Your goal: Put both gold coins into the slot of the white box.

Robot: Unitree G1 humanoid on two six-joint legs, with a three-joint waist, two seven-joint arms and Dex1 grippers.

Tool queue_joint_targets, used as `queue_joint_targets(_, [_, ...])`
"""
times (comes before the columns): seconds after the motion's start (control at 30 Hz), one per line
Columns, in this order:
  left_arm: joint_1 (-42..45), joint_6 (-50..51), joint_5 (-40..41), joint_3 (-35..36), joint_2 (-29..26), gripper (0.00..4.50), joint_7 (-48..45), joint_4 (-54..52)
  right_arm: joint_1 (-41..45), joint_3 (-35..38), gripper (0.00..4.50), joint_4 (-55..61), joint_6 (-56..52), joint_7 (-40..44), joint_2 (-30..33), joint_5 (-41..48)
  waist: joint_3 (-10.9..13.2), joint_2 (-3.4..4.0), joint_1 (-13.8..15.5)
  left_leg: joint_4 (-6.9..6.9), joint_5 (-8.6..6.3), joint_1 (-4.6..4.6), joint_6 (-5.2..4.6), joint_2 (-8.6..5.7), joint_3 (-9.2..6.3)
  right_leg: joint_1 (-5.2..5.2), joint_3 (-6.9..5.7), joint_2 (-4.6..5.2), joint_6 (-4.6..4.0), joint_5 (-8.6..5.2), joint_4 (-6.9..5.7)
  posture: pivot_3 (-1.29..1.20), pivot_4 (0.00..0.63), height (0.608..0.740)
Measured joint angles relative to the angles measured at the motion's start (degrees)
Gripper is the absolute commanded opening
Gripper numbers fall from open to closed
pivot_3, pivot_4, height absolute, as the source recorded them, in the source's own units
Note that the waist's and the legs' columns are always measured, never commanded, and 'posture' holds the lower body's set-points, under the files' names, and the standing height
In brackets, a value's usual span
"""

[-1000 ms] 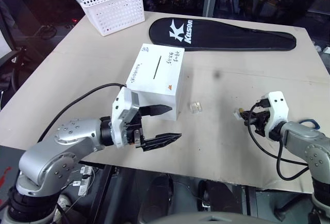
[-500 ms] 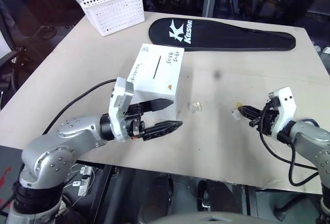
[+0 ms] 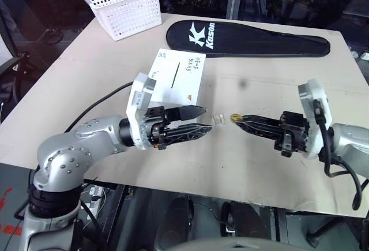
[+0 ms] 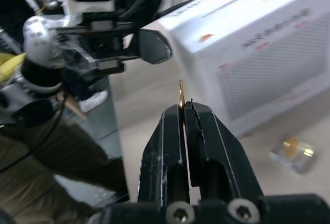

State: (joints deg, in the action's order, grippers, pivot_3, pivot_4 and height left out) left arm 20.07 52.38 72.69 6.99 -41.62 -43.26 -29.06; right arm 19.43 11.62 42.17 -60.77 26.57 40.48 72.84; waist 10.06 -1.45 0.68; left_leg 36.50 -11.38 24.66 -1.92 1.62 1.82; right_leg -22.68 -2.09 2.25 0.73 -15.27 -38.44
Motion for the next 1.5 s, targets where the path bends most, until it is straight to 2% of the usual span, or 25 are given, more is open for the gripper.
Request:
queue_joint_targets(0.43, [0.0,0.0,-2.5,-0.8,0.2,2.29,-4.1,1.3,6.2,-7.5,0.00,-2.3,2.2,1.8,0.0,0.5,0.0,0.00,0.1,0.01,0.00,0.01,0.00,0.01,-0.01,-0.01,-0.01,0.01,-0.17,0.10,0.00,0.00,0.150,0.740])
queue_joint_targets(0.47, [0.0,0.0,-2.7,-0.8,0.3,1.76,-4.5,1.6,6.5,-8.0,0.00,-2.3,2.5,2.4,0.1,0.4,0.0,0.00,0.0,0.01,0.00,0.01,0.00,0.01,-0.01,-0.01,-0.01,0.01,-0.17,0.10,0.00,0.00,0.150,0.740])
queue_joint_targets(0.5, [0.0,0.0,-2.7,-0.8,0.3,1.60,-4.6,1.7,6.5,-8.4,0.00,-2.3,2.5,2.6,0.2,0.3,0.0,0.00,0.0,0.01,0.00,0.01,0.00,0.01,-0.01,-0.01,-0.02,0.01,-0.17,0.10,0.00,0.00,0.150,0.740])
queue_joint_targets(0.53, [0.0,0.0,-2.8,-0.8,0.3,1.14,-4.8,1.7,6.5,-8.7,0.00,-2.3,2.6,3.0,0.2,0.3,0.0,0.00,0.0,0.01,0.00,0.01,0.00,0.01,-0.01,-0.01,-0.02,0.02,-0.17,0.10,0.00,0.00,0.150,0.740])
queue_joint_targets(1.1, [-0.2,0.0,-3.3,-0.8,0.6,1.14,-6.8,1.7,4.7,-11.3,0.00,-2.3,5.2,6.9,0.7,-4.4,0.0,0.00,0.0,0.01,0.00,0.01,0.00,0.01,-0.01,-0.01,-0.02,0.03,-0.17,0.09,0.00,0.00,0.150,0.740])
queue_joint_targets(1.5, [-0.4,0.2,-3.3,-1.0,0.5,1.14,-7.8,1.6,10.5,-13.0,0.00,-3.4,4.6,4.3,-1.2,-3.0,0.0,0.00,0.0,0.01,0.00,0.01,0.00,0.02,-0.01,-0.01,-0.02,0.24,-0.18,0.10,0.00,0.00,0.150,0.740])
